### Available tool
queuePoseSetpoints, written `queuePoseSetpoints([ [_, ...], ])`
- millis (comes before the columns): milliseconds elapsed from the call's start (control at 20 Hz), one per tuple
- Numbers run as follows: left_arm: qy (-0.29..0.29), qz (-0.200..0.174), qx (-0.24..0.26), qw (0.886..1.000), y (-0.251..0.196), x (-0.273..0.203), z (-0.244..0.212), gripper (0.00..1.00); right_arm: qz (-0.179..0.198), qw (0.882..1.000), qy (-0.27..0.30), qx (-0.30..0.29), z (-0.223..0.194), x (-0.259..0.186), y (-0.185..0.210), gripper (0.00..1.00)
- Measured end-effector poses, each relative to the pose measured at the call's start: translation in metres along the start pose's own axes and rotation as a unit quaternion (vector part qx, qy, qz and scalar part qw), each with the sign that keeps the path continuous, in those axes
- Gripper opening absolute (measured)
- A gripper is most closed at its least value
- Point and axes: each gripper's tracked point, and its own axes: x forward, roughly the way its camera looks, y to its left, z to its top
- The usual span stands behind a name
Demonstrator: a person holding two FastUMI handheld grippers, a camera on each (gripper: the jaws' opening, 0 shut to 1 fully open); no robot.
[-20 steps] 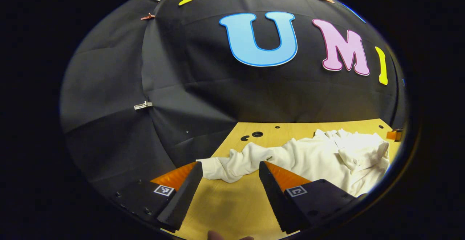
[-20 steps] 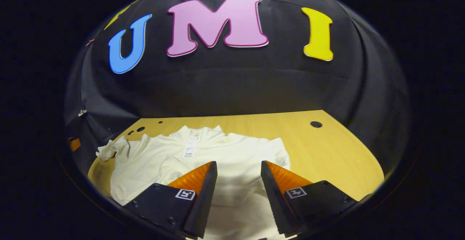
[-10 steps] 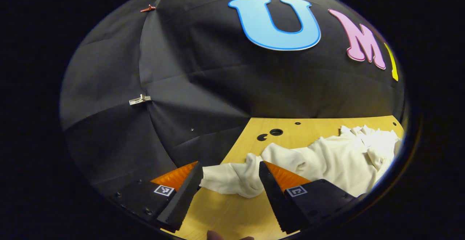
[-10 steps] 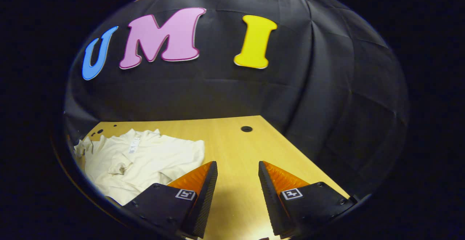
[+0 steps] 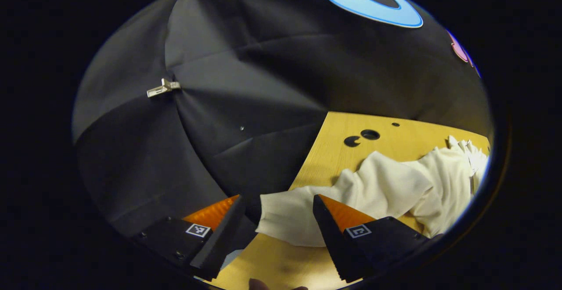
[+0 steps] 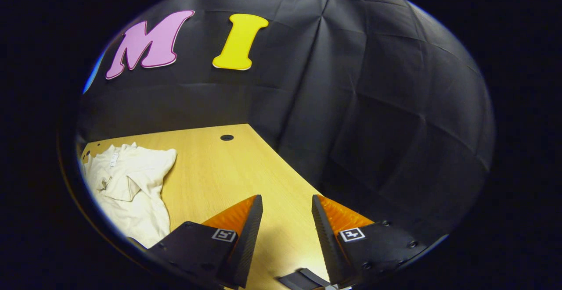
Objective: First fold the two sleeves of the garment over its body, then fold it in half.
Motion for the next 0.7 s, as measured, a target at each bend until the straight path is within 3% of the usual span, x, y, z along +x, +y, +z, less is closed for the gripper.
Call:
queuePoseSetpoints([
  [200, 0.055, -0.011, -0.007, 0.998, 0.004, 0.019, -0.026, 0.96, -0.009, 1.000, 0.015, 0.010, -0.018, -0.022, -0.009, 0.70],
  [300, 0.063, -0.026, -0.015, 0.998, 0.001, 0.022, -0.028, 0.96, 0.001, 1.000, 0.020, 0.012, -0.023, -0.037, -0.001, 0.70],
  [400, 0.075, -0.052, -0.024, 0.996, -0.007, 0.025, -0.029, 0.90, 0.023, 0.999, 0.025, 0.017, -0.024, -0.054, 0.016, 0.70],
  [600, 0.096, -0.065, -0.032, 0.993, -0.023, 0.026, -0.031, 0.52, 0.078, 0.996, 0.028, 0.022, -0.017, -0.092, 0.056, 0.70],
  [650, 0.096, -0.064, -0.028, 0.993, -0.026, 0.025, -0.029, 0.37, 0.089, 0.995, 0.028, 0.028, -0.014, -0.101, 0.063, 0.70],
  [700, 0.098, -0.057, -0.027, 0.993, -0.026, 0.026, -0.028, 0.28, 0.102, 0.994, 0.029, 0.037, -0.011, -0.110, 0.070, 0.70],
])
